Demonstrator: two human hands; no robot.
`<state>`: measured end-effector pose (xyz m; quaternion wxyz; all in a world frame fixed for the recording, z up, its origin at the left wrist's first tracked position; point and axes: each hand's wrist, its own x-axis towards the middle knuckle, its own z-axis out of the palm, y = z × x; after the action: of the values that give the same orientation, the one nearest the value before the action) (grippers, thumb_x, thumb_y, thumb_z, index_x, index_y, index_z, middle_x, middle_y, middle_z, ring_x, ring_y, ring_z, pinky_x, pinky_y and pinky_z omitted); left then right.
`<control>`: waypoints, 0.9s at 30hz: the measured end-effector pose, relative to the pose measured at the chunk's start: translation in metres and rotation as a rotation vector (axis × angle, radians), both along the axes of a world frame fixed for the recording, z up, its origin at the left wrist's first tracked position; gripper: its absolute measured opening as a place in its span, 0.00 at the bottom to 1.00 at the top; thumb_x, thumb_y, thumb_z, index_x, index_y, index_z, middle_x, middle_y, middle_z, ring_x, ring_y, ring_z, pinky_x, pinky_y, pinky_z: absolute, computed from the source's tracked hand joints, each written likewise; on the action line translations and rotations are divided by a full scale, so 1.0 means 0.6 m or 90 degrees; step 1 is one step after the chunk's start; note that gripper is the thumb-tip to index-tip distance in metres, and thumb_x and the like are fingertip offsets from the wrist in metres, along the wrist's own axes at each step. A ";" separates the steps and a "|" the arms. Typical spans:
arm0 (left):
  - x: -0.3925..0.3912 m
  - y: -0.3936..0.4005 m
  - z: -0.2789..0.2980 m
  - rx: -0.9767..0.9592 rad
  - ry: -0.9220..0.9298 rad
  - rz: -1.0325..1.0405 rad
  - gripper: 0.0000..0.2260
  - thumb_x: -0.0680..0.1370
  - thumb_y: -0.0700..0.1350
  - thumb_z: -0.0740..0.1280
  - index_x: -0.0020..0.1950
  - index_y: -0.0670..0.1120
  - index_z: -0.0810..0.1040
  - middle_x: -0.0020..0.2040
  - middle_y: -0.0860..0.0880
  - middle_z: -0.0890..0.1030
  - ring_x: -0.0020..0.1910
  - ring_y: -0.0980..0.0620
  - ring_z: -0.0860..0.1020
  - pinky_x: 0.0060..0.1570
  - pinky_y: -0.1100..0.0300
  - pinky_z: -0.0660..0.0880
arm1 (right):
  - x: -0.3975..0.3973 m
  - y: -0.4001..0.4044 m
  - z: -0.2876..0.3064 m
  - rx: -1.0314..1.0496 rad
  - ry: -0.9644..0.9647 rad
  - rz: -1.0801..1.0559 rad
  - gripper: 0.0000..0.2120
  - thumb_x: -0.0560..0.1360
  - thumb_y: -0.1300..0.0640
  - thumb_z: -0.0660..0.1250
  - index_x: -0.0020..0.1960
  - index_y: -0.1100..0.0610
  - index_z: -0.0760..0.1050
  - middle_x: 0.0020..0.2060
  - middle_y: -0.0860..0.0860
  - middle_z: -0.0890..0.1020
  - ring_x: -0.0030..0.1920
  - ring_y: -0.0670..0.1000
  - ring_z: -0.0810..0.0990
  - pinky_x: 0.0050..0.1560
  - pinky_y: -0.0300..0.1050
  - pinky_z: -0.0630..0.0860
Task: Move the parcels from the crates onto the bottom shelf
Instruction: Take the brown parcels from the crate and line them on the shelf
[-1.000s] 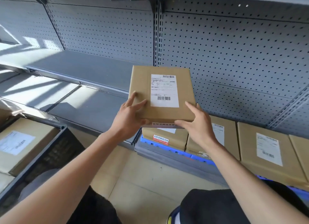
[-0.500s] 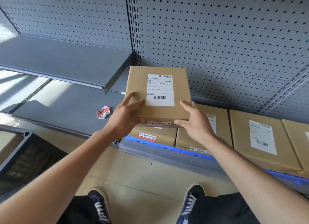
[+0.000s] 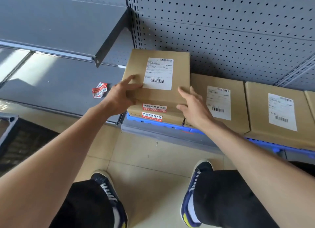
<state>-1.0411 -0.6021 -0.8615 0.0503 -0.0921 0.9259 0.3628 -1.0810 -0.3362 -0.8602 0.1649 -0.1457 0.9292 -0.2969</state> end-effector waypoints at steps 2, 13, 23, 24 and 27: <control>-0.003 -0.002 -0.009 -0.012 -0.003 -0.006 0.31 0.73 0.35 0.76 0.73 0.51 0.75 0.79 0.54 0.64 0.66 0.53 0.69 0.71 0.63 0.65 | 0.002 -0.004 -0.007 -0.002 0.003 -0.003 0.30 0.83 0.60 0.63 0.80 0.47 0.57 0.81 0.58 0.49 0.80 0.53 0.48 0.73 0.47 0.56; -0.014 0.007 -0.039 -0.143 0.019 -0.058 0.28 0.79 0.37 0.70 0.76 0.58 0.70 0.81 0.57 0.57 0.81 0.40 0.47 0.76 0.34 0.55 | 0.014 -0.005 -0.013 0.010 0.019 -0.003 0.28 0.82 0.59 0.63 0.79 0.50 0.59 0.80 0.60 0.52 0.81 0.53 0.47 0.72 0.48 0.60; -0.006 0.013 -0.042 -0.217 0.063 -0.066 0.28 0.77 0.42 0.73 0.76 0.56 0.71 0.79 0.50 0.64 0.79 0.45 0.55 0.70 0.34 0.65 | 0.013 -0.001 -0.046 0.035 0.130 0.058 0.22 0.80 0.65 0.65 0.72 0.59 0.65 0.81 0.55 0.53 0.74 0.61 0.66 0.64 0.52 0.72; -0.006 0.013 -0.043 -0.217 0.063 -0.065 0.28 0.77 0.43 0.73 0.76 0.56 0.71 0.79 0.50 0.64 0.79 0.44 0.55 0.70 0.34 0.65 | 0.013 0.000 -0.047 0.037 0.140 0.061 0.21 0.80 0.66 0.65 0.70 0.59 0.66 0.80 0.55 0.55 0.72 0.61 0.68 0.61 0.51 0.73; -0.003 0.012 -0.045 -0.219 0.066 -0.068 0.28 0.77 0.44 0.73 0.76 0.56 0.71 0.79 0.50 0.64 0.79 0.45 0.56 0.70 0.34 0.65 | 0.013 0.003 -0.046 0.038 0.160 0.073 0.21 0.79 0.68 0.64 0.70 0.56 0.67 0.80 0.54 0.56 0.69 0.59 0.71 0.56 0.49 0.73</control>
<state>-1.0428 -0.5951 -0.8886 0.0054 -0.0314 0.9793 0.1999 -1.0732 -0.3344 -0.8877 0.0683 -0.2295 0.9411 -0.2387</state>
